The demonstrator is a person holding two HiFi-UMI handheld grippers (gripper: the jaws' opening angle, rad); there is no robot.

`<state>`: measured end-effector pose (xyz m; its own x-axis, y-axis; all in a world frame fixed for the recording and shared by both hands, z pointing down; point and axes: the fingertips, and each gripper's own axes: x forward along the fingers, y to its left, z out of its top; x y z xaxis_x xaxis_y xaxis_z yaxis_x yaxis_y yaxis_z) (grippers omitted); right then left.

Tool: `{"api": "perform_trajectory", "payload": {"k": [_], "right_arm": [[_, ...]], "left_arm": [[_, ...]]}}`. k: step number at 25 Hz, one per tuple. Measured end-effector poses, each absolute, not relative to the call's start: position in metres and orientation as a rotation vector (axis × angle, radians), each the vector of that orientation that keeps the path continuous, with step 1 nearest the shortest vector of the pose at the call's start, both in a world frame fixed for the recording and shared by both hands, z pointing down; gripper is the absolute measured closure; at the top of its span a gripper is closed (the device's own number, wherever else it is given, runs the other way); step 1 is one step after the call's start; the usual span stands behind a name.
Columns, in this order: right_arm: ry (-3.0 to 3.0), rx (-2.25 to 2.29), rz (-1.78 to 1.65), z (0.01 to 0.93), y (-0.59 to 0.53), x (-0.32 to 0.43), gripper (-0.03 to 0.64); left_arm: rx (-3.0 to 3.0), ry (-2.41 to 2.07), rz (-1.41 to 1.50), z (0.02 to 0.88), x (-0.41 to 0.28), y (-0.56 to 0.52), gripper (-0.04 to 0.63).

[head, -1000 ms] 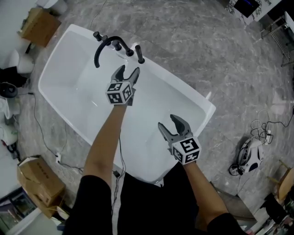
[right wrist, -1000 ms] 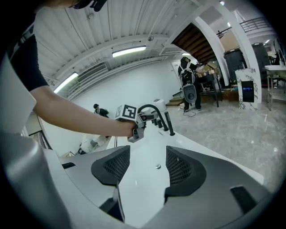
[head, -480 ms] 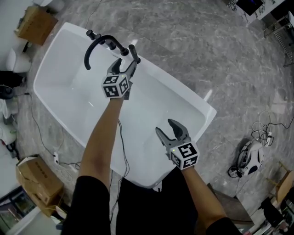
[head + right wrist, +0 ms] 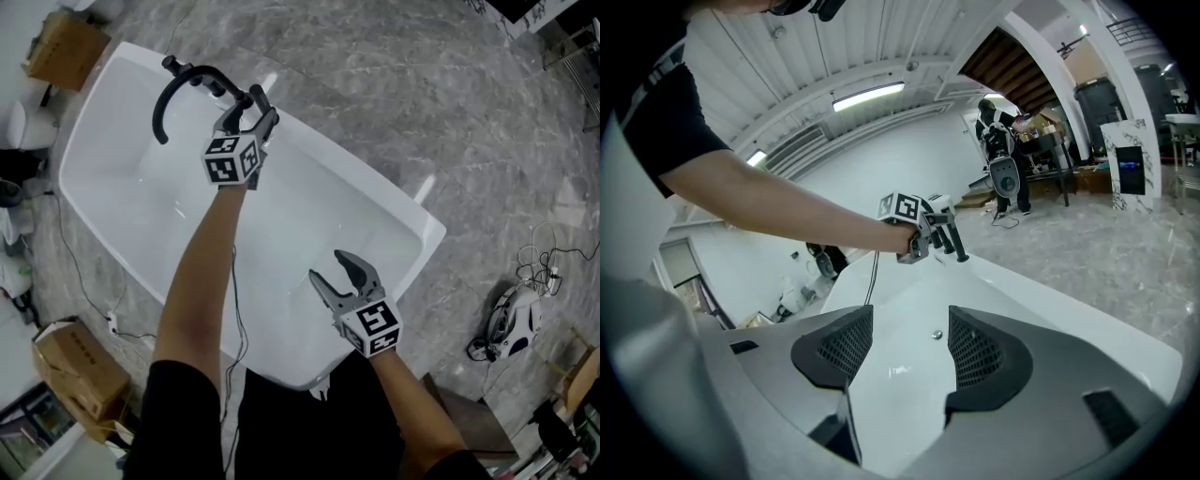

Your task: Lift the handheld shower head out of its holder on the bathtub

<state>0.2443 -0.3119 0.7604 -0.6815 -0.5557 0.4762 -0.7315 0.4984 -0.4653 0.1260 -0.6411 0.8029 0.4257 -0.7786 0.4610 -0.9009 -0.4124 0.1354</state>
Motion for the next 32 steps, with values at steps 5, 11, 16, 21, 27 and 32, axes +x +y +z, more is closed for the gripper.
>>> {"api": "perform_trajectory", "payload": {"k": [5, 11, 16, 21, 27, 32], "right_arm": [[-2.477, 1.067, 0.982, 0.776, -0.303, 0.244, 0.396], [-2.491, 1.044, 0.983, 0.784, -0.303, 0.247, 0.396], [-2.479, 1.086, 1.013, 0.788, -0.306, 0.262, 0.396], [-2.459, 1.108, 1.028, 0.794, -0.297, 0.279, 0.396], [-2.438, 1.142, 1.031, 0.790, -0.290, 0.293, 0.396], [-2.420, 1.185, 0.975, 0.777, -0.284, 0.295, 0.396]], "left_arm": [[2.334, -1.430, 0.527, 0.822, 0.136, -0.646, 0.311], [2.312, -1.450, 0.522, 0.830, 0.136, -0.661, 0.310], [2.226, -1.480, 0.502, 0.834, 0.133, -0.675, 0.344], [2.194, -1.482, 0.573, 0.841, 0.133, -0.675, 0.454], [2.165, -1.498, 0.554, 0.832, 0.115, -0.669, 0.465], [2.188, -1.511, 0.562, 0.809, 0.110, -0.658, 0.466]]}}
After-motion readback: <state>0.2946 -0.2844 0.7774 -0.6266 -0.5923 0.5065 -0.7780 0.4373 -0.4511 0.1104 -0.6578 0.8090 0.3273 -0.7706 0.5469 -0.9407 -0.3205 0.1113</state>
